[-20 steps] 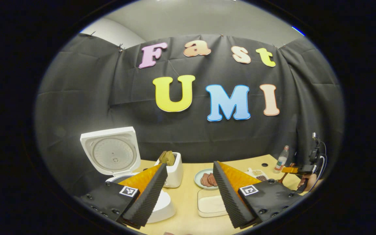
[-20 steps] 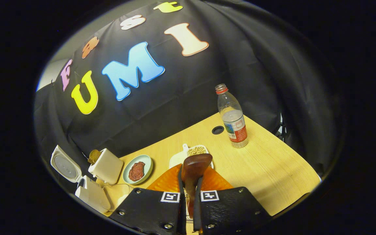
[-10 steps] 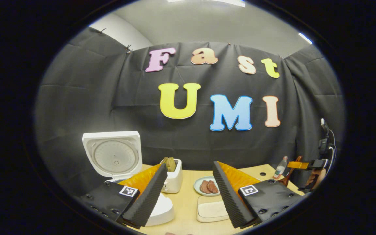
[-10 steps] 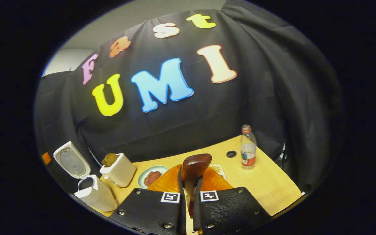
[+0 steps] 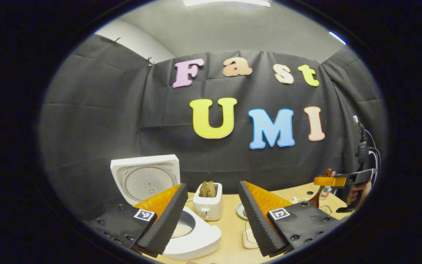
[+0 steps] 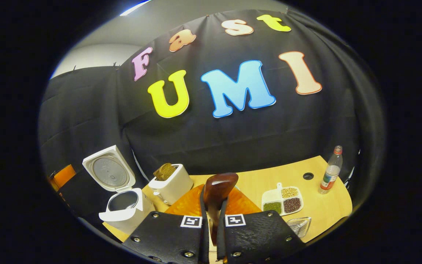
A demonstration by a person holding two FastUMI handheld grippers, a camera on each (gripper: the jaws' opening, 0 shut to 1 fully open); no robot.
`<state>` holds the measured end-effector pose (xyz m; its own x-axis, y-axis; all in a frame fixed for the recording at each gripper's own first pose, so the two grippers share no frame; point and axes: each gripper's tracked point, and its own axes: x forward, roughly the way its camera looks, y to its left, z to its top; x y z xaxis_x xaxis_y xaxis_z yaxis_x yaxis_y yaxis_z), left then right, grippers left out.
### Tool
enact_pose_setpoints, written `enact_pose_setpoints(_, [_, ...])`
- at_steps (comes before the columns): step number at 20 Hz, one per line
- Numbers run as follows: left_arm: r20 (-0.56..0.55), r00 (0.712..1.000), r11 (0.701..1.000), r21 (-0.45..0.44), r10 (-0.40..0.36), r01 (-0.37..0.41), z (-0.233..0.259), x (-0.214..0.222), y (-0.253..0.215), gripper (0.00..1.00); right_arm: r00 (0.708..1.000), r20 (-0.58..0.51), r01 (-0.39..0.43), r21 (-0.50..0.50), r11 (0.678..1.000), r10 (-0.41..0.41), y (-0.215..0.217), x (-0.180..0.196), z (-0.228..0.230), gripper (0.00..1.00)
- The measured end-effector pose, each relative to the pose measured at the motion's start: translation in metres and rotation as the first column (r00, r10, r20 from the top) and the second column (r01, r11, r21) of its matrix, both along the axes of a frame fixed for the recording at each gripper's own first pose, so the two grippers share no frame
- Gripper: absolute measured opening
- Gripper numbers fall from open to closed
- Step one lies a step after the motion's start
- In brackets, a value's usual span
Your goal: Close the left gripper, press the button to open the rice cooker; take a wooden spoon from the chopstick holder with the right hand, scoop a spoonful of rice and pour it into the rice cooker, then put the wooden spoon back into the chopstick holder.
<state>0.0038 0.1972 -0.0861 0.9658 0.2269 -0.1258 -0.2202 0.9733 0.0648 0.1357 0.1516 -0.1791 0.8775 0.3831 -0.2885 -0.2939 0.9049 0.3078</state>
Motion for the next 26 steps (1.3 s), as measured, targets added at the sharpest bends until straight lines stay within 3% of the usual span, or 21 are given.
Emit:
enact_pose_setpoints(5, [-0.002, 1.0, 1.0, -0.006, -0.003, 0.003, -0.007, -0.004, 0.006, 0.97, 0.997, -0.066, -0.051, -0.044, 0.998, 0.048, 0.035, 0.01, -0.048, 0.09])
enact_pose_setpoints(10, [-0.018, 0.999, 1.0, 0.011, 0.028, -0.028, -0.022, -0.008, 0.017, 0.96, 0.994, -0.106, -0.056, -0.185, 0.981, 0.037, 0.045, 0.021, -0.101, 0.09])
enact_pose_setpoints(16, [-0.03, 0.999, 0.999, 0.036, 0.016, -0.015, -0.031, -0.001, 0.02, 0.96, 0.992, -0.082, -0.115, -0.359, 0.926, 0.091, 0.068, 0.016, -0.149, 0.09])
enact_pose_setpoints(19, [-0.038, 0.999, 0.999, 0.031, 0.021, -0.02, -0.041, 0.0, 0.029, 0.97, 0.986, -0.115, -0.151, -0.306, 0.94, 0.121, 0.095, 0.004, -0.16, 0.09])
enact_pose_setpoints(23, [-0.055, 0.997, 0.999, 0.019, 0.046, -0.045, -0.048, -0.008, 0.045, 0.99, 0.973, -0.213, -0.102, -0.061, 0.993, 0.087, 0.125, 0.0, -0.162, 0.08])
enact_pose_setpoints(26, [-0.058, 0.996, 0.998, 0.02, 0.061, -0.06, -0.053, -0.017, 0.054, 0.97, 0.957, -0.278, -0.048, 0.118, 0.992, 0.08, 0.129, 0.004, -0.161, 0.09])
